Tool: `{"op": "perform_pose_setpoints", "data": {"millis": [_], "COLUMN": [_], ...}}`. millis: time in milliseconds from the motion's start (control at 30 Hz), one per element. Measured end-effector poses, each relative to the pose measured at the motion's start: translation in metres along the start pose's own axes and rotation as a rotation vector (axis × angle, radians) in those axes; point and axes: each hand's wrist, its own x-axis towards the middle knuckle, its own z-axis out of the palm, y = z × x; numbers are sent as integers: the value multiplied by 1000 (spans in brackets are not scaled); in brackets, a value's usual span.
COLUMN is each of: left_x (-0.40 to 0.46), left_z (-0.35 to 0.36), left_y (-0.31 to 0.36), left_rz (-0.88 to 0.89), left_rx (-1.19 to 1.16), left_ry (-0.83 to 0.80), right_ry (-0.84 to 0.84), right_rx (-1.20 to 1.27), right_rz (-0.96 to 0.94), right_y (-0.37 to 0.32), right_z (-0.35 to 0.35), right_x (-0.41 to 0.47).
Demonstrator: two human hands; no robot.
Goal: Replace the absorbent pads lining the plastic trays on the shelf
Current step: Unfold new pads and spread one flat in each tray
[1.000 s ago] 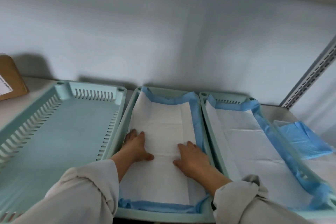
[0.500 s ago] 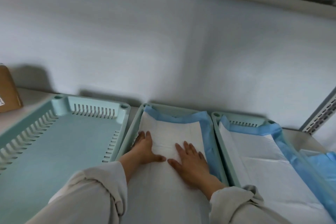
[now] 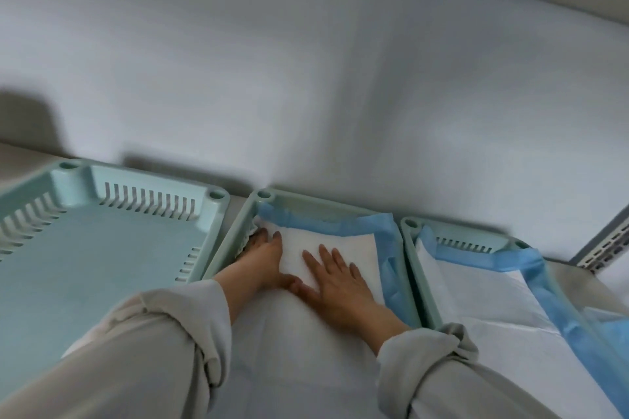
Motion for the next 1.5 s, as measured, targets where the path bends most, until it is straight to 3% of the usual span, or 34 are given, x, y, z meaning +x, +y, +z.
{"op": "perform_pose_setpoints", "data": {"millis": [167,267,367,500,667,767,867,933,1000,1067,1167,1267,1367,1500], "left_x": [4,4,-6,-33,-66,-79,-103,-129,-156,-169,-183,-192,-209,-228], "left_z": [-7,-4,4,13,21,16,5,-3,-4,4,8,1,2,13], "left_y": [8,6,11,26,3,4,18,21,15,3,-15,-15,-7,-11], "left_rz": [-19,-10,10,-14,15,1,88,175,247,272,340,354,331,246], "left_rx": [51,71,149,199,184,234,401,640,891,989,954,864,678,487], "left_ry": [-57,-32,23,-94,-154,-132,-207,-231,-260,-305,-231,-194,-291,-405], "right_ry": [41,-1,70,-13,-45,-67,-139,-264,-335,-311,-236,-105,-258,-381], "right_rx": [143,86,-12,37,65,42,49,42,-2,6,-50,-114,-23,-241], "right_rz": [262,266,191,72,257,236,51,-31,-32,47,113,50,35,109], "right_y": [33,26,15,-9,6,-5,-25,-28,-25,-20,-29,-48,-54,-48], "right_z": [-4,-11,-12,5,11,-4,-12,-10,-6,-2,-1,-3,-5,-10], "right_x": [9,10,-5,-39,-64,-71,-96,-119,-145,-157,-172,-187,-203,-222]}}
